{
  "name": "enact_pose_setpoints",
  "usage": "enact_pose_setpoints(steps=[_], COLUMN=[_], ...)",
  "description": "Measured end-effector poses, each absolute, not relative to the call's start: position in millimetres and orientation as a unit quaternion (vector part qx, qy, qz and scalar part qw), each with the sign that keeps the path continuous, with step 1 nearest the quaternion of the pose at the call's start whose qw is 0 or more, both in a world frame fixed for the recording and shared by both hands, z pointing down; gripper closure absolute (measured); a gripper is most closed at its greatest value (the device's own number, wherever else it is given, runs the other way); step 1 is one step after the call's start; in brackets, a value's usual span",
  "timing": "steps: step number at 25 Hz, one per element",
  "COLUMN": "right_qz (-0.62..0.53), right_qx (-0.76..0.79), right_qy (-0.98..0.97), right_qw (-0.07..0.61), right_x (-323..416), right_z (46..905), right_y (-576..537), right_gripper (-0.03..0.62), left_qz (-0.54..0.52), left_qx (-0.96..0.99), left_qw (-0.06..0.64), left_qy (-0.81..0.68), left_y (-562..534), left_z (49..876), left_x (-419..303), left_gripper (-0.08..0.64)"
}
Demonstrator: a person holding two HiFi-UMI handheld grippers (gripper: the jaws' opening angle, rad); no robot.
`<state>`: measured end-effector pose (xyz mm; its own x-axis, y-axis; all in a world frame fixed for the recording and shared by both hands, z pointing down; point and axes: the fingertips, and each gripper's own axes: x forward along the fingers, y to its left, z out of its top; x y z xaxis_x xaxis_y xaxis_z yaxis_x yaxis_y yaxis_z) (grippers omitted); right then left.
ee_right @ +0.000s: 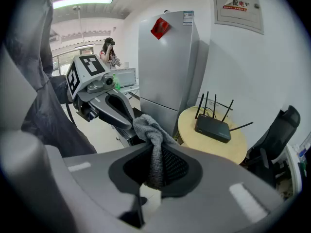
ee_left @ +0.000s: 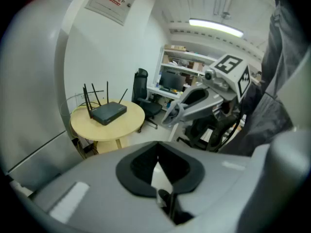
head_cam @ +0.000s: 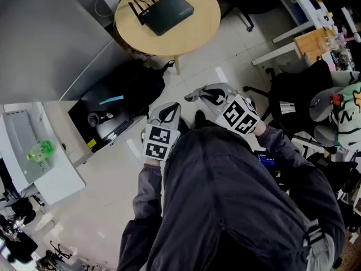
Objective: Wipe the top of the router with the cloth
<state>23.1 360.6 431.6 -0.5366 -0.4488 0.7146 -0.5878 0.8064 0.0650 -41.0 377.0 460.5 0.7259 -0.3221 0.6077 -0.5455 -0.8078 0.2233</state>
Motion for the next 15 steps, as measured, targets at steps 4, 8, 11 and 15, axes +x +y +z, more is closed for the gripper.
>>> enact_pose_setpoints(steps=[4,8,11,15], right_qz=[0.088,0.096,0.097,0.102], right_qx=[0.301,0.299,0.302,0.298], right_qy=[-0.868,-0.869,-0.868,-0.873], right_qw=[0.384,0.383,0.382,0.372], right_x=[21.9,23.2,31.0,47.6], right_z=[430.4,435.4,437.3,444.2], right_y=[349.1,333.0,312.4,279.3], right_gripper=[0.555,0.555,0.555,0.555], left_qz=[0.284,0.290,0.298,0.309], left_qx=[0.908,0.906,0.905,0.901], left_qw=[0.200,0.207,0.208,0.205], left_qy=[-0.233,-0.228,-0.222,-0.223], left_y=[364.7,346.3,326.1,288.6], left_z=[463.9,469.1,473.8,478.5], left_x=[-42.6,-40.8,-32.5,-12.7], left_gripper=[0.560,0.560,0.560,0.560])
